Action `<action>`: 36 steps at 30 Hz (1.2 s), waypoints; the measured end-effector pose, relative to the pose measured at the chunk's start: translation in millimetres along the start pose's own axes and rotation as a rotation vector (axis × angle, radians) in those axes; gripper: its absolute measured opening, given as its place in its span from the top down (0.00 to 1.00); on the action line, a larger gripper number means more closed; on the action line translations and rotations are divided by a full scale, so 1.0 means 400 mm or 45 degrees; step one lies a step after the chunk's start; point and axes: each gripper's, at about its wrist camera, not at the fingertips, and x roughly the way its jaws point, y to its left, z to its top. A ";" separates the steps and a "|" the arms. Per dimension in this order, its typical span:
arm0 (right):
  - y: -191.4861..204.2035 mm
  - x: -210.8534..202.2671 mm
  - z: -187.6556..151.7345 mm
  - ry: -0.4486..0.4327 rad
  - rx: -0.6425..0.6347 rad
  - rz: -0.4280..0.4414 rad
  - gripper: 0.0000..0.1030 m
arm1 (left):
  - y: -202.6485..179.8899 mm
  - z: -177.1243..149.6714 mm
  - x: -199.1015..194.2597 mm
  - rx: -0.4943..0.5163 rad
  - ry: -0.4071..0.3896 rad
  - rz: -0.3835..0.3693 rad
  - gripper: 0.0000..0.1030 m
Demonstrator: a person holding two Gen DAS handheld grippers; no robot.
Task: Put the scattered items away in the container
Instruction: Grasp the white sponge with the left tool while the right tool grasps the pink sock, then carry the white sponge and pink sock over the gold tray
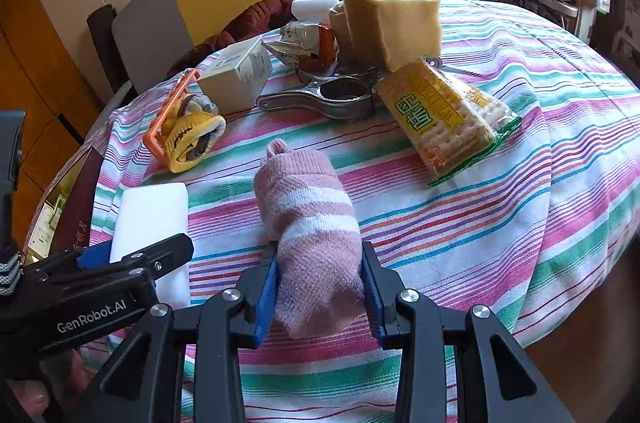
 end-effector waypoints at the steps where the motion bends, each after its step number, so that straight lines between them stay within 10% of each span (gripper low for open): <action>1: 0.000 0.000 -0.001 -0.001 -0.001 -0.001 0.63 | 0.003 -0.005 0.002 0.010 -0.014 -0.003 0.15; 10: -0.008 -0.002 -0.004 -0.008 0.024 0.014 0.63 | 0.013 -0.022 -0.004 -0.016 -0.057 -0.040 0.10; 13: -0.007 -0.001 -0.004 -0.004 0.026 0.010 0.63 | 0.017 -0.018 -0.020 -0.047 -0.081 -0.093 0.37; 16: -0.004 -0.001 -0.003 0.007 0.033 0.003 0.63 | 0.012 -0.020 -0.026 -0.018 -0.077 -0.142 0.41; 36: 0.153 -0.096 0.001 -0.004 -0.045 0.106 0.65 | 0.132 -0.055 -0.172 -0.141 -0.156 -0.320 0.43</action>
